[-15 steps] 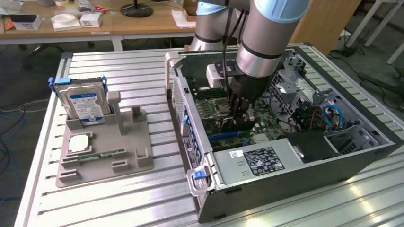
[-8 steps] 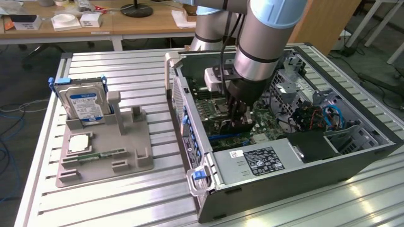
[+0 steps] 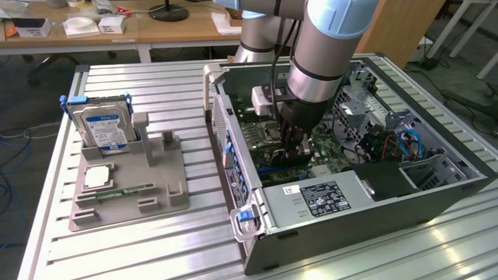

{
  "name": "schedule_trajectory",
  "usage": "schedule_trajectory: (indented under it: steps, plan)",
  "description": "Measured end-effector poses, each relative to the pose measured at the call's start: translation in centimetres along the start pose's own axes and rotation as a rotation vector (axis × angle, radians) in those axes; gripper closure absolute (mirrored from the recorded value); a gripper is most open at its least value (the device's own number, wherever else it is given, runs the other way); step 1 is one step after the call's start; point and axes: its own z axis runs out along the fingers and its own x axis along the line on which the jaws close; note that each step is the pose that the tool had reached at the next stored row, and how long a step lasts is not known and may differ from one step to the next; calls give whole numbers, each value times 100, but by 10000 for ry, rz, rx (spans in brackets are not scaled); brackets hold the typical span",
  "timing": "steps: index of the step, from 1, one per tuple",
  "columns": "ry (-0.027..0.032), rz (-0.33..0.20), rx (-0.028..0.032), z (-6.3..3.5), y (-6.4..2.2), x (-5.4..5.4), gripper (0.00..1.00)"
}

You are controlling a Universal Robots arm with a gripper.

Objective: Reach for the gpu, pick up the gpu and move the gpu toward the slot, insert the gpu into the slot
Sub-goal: 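Insert the gpu into the slot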

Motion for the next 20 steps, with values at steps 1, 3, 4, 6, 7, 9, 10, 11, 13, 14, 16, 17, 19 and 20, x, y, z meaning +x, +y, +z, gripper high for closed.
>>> schedule_trajectory:
  steps: [1,3,4,6,7,9,10,11,13,14,16,17,19,20]
  plan:
    - [-1,0,-1,0,0,0,74]
    - [-3,1,0,-3,0,-1,74]
    - [-7,2,0,-16,1,-4,74]
    - [-7,2,0,-53,1,-7,74]
    - [-2,2,0,-70,1,-7,74]
    - [-6,1,2,-74,1,-8,74]
    - [-6,1,3,-72,1,-8,74]
    - [-3,1,4,-66,1,-8,74]
    - [-2,-2,15,-53,0,-7,74]
    - [-2,-2,19,-50,0,-7,74]
    - [-3,0,26,-47,0,-8,74]
    - [-6,0,28,-46,0,-8,74]
    - [-6,1,29,-45,0,-9,74]
    - [-5,0,29,-45,-1,-8,74]
